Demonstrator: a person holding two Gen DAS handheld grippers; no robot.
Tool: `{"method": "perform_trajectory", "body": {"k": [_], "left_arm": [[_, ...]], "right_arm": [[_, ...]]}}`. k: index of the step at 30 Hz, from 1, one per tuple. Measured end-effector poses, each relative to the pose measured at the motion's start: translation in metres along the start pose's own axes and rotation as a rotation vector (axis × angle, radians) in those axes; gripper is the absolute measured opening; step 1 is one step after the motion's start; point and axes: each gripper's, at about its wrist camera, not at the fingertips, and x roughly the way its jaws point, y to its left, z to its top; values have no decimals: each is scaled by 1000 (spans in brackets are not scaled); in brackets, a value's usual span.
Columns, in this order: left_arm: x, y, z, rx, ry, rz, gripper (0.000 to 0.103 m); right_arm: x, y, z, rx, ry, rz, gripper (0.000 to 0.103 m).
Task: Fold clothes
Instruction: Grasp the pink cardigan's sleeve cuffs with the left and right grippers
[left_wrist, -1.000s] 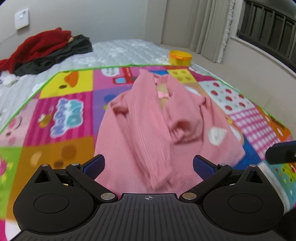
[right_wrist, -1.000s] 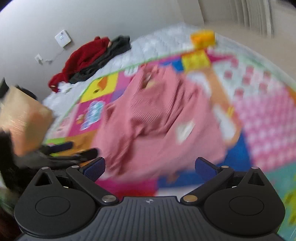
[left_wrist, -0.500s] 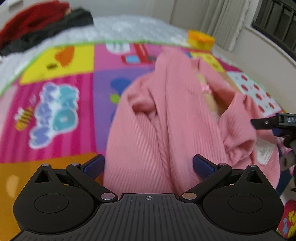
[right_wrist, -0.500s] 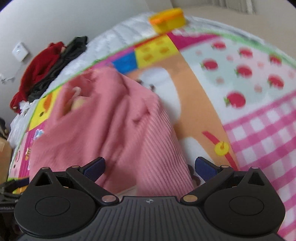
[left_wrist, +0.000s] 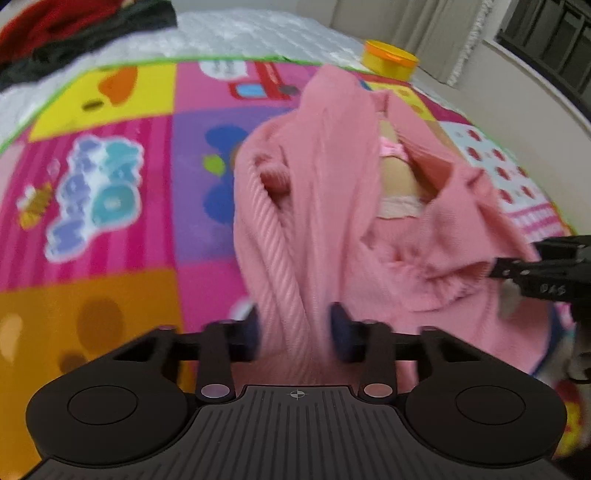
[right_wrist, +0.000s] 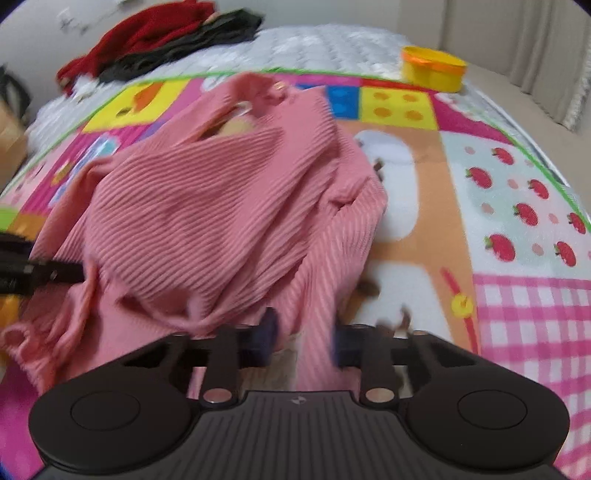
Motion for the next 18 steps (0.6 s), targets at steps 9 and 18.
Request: {"method": "perform_trajectory", "body": {"k": [9,18], "left_arm": [[-70,-42,-62,159,62,-24,50],[-84,-81,-61,214,-24,-82,88]], "right_arm": [[-63,11,-70,-132,100,24,21],[-124,23,-54,-214,-145,131,66]]}}
